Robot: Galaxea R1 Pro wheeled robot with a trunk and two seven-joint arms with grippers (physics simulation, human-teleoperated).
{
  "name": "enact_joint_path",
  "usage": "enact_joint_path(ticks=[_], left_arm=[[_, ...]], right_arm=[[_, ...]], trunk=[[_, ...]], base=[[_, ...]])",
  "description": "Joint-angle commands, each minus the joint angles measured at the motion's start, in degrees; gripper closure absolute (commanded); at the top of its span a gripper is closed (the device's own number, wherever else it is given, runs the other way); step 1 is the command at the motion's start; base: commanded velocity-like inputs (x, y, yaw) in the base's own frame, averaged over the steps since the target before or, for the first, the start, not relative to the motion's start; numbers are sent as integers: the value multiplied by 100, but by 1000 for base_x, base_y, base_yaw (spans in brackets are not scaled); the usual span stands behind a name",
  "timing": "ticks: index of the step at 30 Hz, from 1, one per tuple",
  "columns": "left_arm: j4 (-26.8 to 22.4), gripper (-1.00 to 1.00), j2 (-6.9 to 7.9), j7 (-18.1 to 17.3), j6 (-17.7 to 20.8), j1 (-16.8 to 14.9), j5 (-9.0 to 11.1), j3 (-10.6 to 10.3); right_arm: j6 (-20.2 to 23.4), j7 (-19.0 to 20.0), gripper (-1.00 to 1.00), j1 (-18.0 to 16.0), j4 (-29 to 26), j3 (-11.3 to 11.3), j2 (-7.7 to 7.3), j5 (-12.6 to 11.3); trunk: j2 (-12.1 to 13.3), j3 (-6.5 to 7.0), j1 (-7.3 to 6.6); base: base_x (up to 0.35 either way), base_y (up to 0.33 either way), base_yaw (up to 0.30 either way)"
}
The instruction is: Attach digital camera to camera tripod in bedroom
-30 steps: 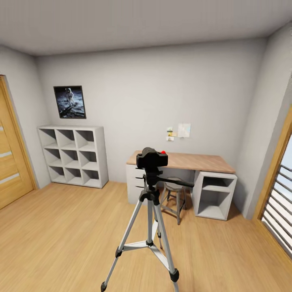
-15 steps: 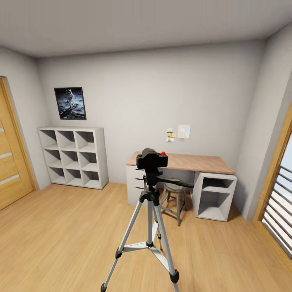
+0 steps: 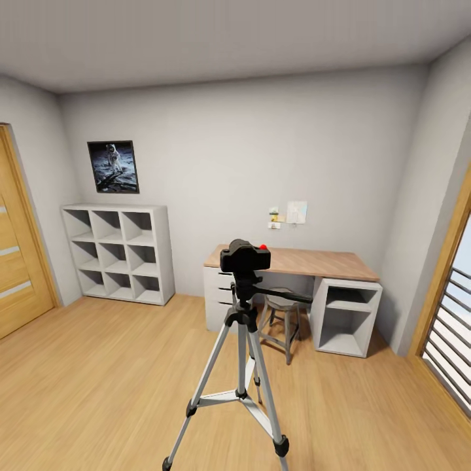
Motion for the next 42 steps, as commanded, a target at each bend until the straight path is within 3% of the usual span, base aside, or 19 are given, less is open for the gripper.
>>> enact_joint_path(ticks=[1,42], left_arm=[[-4,-100,0,22,-7,1,42,-48],[-4,-100,0,22,-7,0,42,-48]], right_arm=[[-15,27,-100,-6,17,47,-1,-61],[-29,22,-100,-6,16,47,19,-51]], trunk=[[-4,-2,2],[-4,1,2]], base=[[0,0,0],[0,0,0]])
